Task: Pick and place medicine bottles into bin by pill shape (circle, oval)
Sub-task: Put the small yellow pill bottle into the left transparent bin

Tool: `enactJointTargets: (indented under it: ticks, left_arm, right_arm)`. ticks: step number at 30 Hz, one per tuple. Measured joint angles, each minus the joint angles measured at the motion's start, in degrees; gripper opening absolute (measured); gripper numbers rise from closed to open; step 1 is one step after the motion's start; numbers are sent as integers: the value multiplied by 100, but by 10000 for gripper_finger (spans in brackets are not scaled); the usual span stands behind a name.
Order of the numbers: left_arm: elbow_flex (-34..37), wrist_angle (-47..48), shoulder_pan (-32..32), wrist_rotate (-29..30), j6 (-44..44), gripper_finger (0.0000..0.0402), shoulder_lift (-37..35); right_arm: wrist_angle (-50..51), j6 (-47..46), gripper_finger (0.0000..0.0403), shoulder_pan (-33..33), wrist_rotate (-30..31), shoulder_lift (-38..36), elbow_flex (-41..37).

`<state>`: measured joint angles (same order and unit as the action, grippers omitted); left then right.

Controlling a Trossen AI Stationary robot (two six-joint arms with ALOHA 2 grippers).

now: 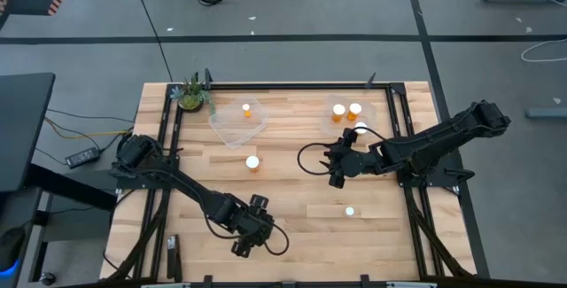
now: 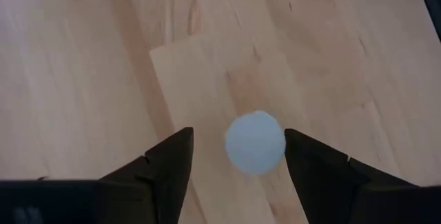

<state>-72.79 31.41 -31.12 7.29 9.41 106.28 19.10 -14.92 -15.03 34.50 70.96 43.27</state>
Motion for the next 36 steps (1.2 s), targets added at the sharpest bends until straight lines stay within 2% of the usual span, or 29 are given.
enactJointTargets:
  ticks: [18,36]
  left_arm:
    - [0,8,1,-1,0,131,-4]
    - [0,12,20,-2,-17,128,-9]
  right_arm:
    - [3,7,252,0,0,0,0]
    - [3,11,252,0,0,0,0]
